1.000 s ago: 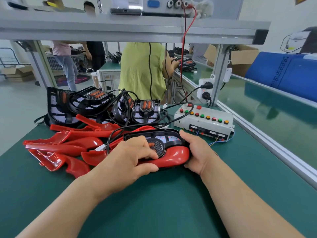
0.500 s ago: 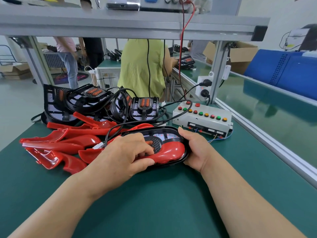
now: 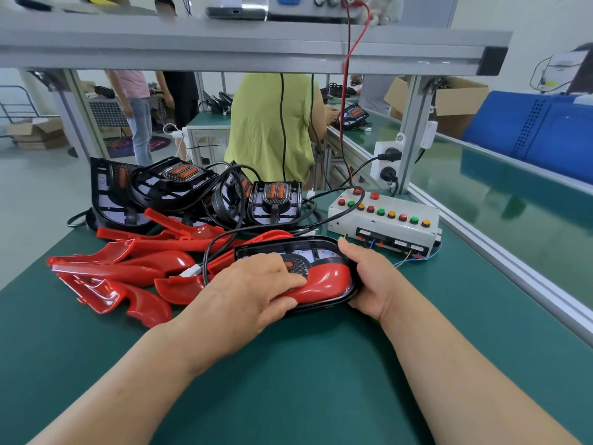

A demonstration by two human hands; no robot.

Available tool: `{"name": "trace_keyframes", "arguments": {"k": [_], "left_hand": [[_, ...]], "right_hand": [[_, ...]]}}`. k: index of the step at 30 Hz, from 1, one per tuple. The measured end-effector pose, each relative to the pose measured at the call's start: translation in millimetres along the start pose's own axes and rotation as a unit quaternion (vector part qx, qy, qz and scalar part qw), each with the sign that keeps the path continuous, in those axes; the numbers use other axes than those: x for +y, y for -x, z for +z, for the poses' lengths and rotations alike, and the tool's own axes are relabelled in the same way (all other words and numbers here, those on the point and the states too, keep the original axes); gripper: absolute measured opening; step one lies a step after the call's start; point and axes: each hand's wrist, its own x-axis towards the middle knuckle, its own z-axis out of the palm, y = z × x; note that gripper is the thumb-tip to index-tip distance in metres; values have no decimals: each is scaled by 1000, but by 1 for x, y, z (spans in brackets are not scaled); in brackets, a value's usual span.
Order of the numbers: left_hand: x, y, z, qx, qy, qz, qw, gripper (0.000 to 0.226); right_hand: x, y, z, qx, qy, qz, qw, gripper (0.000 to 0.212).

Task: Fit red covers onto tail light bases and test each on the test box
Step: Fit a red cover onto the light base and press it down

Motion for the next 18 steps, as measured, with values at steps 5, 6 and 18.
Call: {"name": "trace_keyframes", "arguments": {"k": [5, 6, 18], "left_hand": [[2, -1, 1, -21, 2, -13, 1000, 33], [2, -1, 0, -25, -1, -13, 1000, 34], [0, -1, -1, -40, 4, -11, 999, 35]], "right_hand": [[2, -1, 0, 13, 21, -8, 1000, 40], [3, -2, 0, 14, 28, -13, 999, 40], [4, -6, -3, 18, 28, -22, 999, 40]]}}
